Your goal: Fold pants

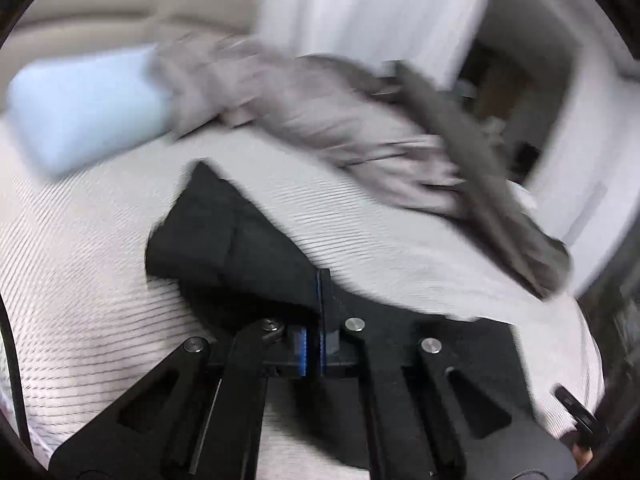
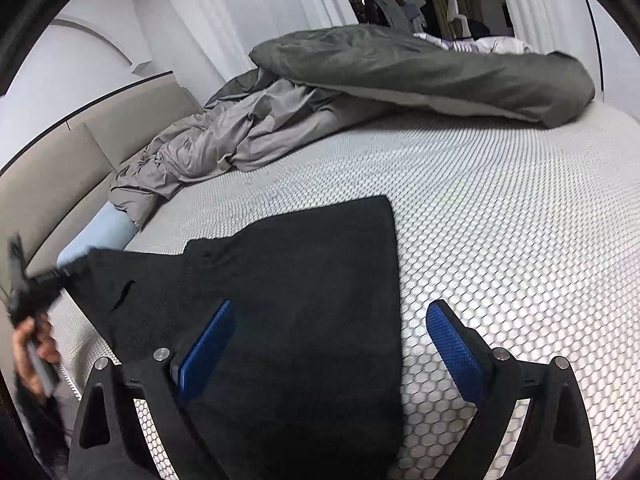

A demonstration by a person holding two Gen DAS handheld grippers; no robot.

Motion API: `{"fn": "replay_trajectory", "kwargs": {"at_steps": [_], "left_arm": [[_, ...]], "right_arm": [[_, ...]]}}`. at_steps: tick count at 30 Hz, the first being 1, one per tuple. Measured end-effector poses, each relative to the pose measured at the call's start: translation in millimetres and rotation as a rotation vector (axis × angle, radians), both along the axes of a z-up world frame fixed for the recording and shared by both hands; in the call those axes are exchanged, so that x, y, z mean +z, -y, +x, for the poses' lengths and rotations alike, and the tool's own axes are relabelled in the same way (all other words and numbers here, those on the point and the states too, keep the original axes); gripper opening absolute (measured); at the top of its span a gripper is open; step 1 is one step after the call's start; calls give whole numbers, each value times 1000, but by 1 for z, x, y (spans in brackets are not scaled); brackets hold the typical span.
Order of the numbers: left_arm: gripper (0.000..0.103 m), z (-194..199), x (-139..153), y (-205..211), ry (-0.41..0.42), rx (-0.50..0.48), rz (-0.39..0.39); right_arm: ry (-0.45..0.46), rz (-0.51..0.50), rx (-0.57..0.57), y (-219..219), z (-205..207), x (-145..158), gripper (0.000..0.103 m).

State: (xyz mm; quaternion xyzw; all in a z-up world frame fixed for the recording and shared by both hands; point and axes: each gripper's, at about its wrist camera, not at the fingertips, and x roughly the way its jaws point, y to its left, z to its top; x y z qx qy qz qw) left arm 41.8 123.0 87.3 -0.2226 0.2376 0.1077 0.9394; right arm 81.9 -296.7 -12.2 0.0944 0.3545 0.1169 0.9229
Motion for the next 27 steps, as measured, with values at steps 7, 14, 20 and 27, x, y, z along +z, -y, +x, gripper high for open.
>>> {"fn": "replay_trajectory", "kwargs": {"at_steps": [7,14,20,27], "left_arm": [[17,59,14,211,11,-560,25],[63,77,-79,306,-281,-914,77],[74,62,-46,238,-131,-757,100],[76,79,-68,146,-227,-473,139]], "right_arm": [[63,2,-86,33,-8,17,97],[-10,34,-147,77,-11,4,97],[-88,99,43,64,-13,-8,89],[-266,261,205,34,8,-38,77]]}}
